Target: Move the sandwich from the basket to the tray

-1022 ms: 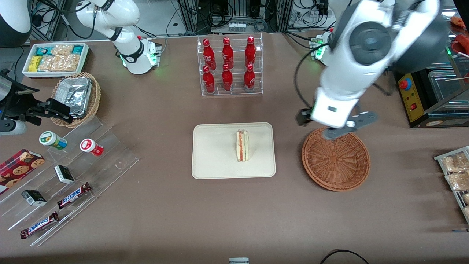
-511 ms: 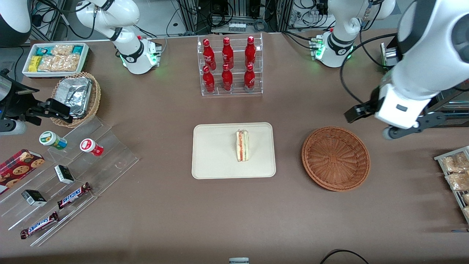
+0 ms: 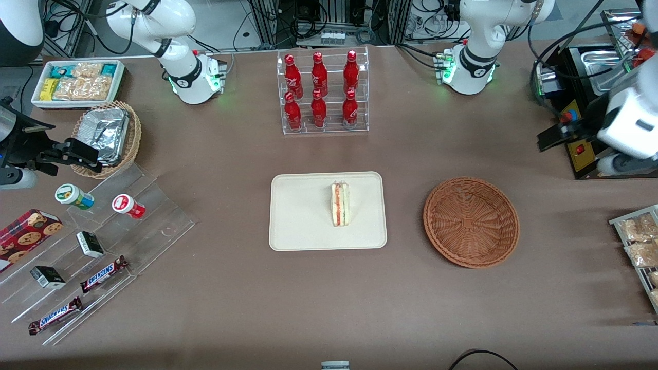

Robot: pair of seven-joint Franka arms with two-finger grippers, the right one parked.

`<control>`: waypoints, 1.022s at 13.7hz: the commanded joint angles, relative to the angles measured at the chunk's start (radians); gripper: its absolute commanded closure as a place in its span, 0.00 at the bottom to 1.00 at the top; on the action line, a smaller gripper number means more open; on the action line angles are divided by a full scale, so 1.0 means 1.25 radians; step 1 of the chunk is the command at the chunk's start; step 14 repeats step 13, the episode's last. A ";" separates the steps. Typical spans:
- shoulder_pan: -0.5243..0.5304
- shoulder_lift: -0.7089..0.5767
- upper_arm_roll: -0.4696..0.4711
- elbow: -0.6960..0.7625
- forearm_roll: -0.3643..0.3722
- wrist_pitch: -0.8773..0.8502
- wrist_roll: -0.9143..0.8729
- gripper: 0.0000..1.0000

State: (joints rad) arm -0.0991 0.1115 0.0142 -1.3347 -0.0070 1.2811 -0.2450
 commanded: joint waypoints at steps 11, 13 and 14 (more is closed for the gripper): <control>0.022 -0.120 0.036 -0.114 0.031 0.001 0.207 0.01; 0.017 -0.114 0.038 -0.102 0.025 0.002 0.208 0.01; 0.017 -0.114 0.038 -0.102 0.025 0.002 0.208 0.01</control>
